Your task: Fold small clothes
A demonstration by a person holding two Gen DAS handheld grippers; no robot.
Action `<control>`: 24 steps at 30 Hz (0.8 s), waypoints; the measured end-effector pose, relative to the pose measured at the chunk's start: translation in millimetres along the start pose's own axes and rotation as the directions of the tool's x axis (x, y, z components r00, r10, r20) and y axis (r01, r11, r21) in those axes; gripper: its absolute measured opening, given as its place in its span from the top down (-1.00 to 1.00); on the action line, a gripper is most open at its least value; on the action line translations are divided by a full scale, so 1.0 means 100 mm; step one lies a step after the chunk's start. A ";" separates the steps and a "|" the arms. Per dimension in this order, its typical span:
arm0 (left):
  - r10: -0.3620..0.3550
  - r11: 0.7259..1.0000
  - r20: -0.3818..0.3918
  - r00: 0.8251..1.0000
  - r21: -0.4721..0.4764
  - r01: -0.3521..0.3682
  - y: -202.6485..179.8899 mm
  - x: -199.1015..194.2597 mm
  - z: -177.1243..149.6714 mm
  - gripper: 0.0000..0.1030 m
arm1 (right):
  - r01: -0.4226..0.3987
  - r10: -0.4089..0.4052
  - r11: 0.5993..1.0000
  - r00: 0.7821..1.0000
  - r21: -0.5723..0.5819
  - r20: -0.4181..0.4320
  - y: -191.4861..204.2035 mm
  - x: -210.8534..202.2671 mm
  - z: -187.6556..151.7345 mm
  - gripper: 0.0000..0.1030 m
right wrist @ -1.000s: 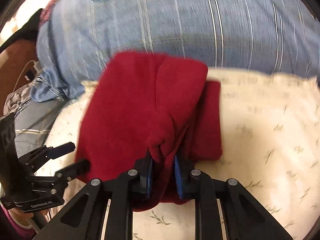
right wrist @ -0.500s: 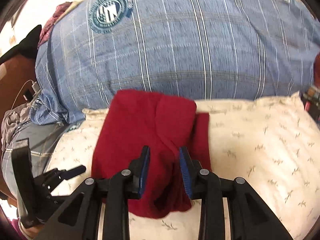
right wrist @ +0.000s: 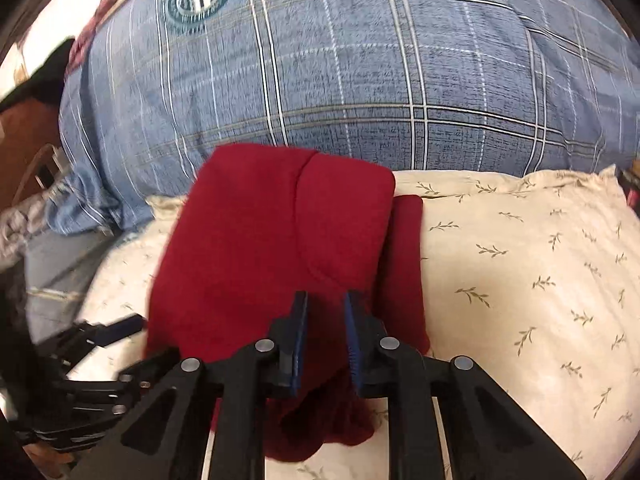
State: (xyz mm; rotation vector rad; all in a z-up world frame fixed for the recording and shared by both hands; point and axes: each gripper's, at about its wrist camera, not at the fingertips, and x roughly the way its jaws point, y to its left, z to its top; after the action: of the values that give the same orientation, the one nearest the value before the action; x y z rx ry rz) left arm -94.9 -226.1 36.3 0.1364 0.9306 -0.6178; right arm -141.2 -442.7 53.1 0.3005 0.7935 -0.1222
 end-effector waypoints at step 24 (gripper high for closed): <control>-0.092 0.992 -0.012 0.996 -0.089 0.091 0.11 0.03 0.05 -0.61 | 0.022 -0.022 1.000 1.000 0.007 0.004 -0.07 0.06 -0.12 0.68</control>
State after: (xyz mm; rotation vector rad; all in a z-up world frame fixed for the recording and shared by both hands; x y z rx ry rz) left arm -83.7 -220.5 35.3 0.0197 0.9818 -0.6603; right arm -146.6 -445.9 39.7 0.2984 0.7928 -0.1459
